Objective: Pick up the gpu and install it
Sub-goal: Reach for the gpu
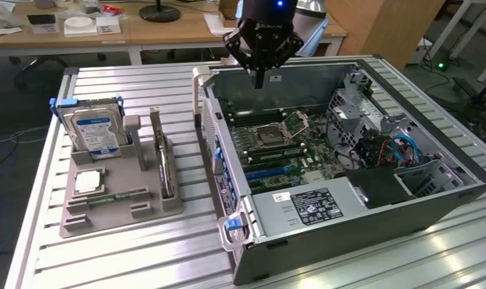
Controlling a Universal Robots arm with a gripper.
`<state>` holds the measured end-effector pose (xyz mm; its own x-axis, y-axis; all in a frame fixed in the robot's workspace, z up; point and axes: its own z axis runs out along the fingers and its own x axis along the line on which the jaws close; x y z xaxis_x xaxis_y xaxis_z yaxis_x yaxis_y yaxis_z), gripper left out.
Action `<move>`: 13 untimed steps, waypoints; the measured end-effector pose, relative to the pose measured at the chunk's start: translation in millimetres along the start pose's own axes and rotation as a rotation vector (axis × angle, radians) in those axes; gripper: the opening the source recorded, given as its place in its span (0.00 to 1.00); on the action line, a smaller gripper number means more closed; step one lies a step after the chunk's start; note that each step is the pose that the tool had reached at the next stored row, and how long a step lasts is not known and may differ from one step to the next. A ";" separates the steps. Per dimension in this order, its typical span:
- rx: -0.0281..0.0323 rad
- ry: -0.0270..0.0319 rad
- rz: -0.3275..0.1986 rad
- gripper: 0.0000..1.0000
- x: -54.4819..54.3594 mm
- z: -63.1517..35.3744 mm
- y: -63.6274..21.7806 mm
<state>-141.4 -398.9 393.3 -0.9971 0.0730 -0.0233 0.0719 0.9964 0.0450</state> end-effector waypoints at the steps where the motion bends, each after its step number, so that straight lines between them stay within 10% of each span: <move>1: 0.0000 0.0000 0.000 0.10 2.6 0.0 -0.2; 13: 0.0000 0.0000 0.000 0.10 34.3 -0.6 -2.6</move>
<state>-175.7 -399.1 393.0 -0.9971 0.0728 -0.0233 0.0717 0.9964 0.0451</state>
